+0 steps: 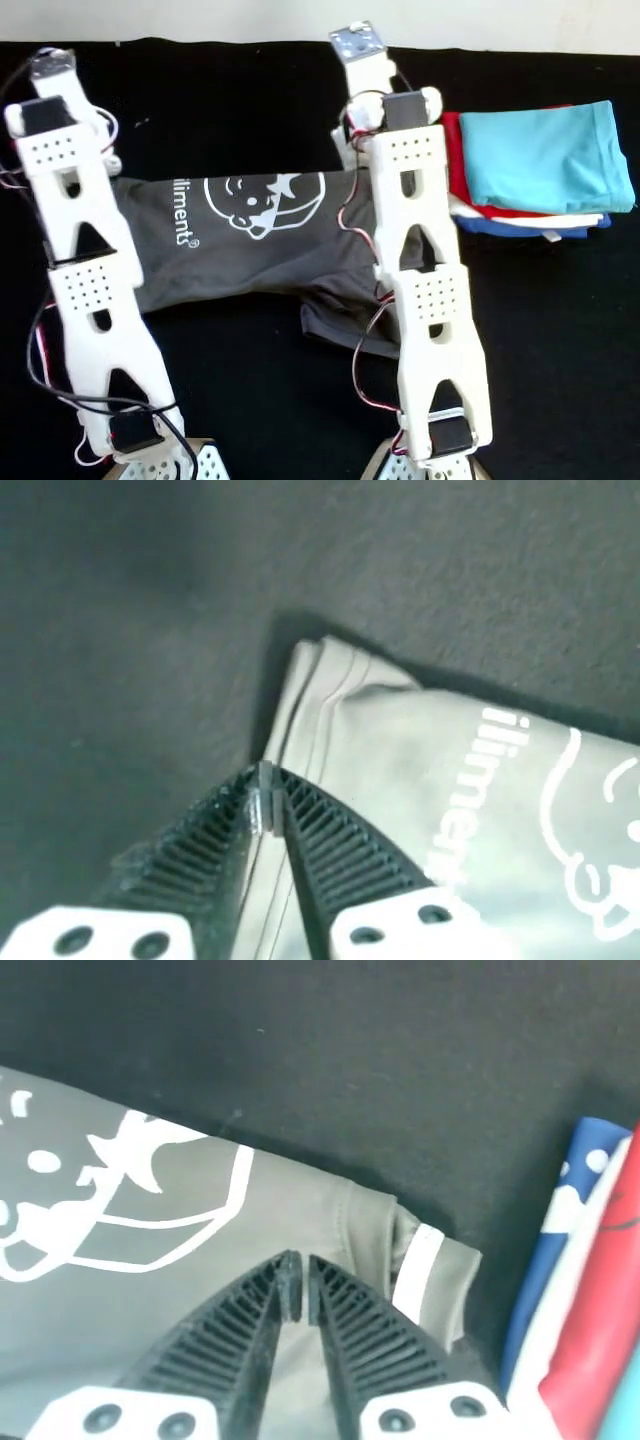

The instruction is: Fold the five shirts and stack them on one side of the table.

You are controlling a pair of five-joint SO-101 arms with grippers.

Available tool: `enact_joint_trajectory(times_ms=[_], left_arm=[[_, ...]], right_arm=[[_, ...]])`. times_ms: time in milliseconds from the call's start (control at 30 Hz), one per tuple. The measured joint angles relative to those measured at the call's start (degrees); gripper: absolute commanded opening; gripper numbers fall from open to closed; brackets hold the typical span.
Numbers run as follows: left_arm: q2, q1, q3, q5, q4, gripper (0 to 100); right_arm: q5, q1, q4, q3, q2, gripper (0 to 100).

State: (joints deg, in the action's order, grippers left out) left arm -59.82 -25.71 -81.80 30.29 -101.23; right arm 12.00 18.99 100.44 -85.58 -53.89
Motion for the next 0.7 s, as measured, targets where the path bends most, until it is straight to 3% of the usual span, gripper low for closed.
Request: enact_joint_trajectory(times_ms=[300,700], left_arm=[[26.55,0.53,43.96,0.00,1.76,1],[48.88,1.05,95.56,-0.18,33.32,1]], right_arm=[[0.00,5.54,0.00,26.99,24.62,2.6],[0.00,7.56,-2.20,69.80,46.77,2.6]])
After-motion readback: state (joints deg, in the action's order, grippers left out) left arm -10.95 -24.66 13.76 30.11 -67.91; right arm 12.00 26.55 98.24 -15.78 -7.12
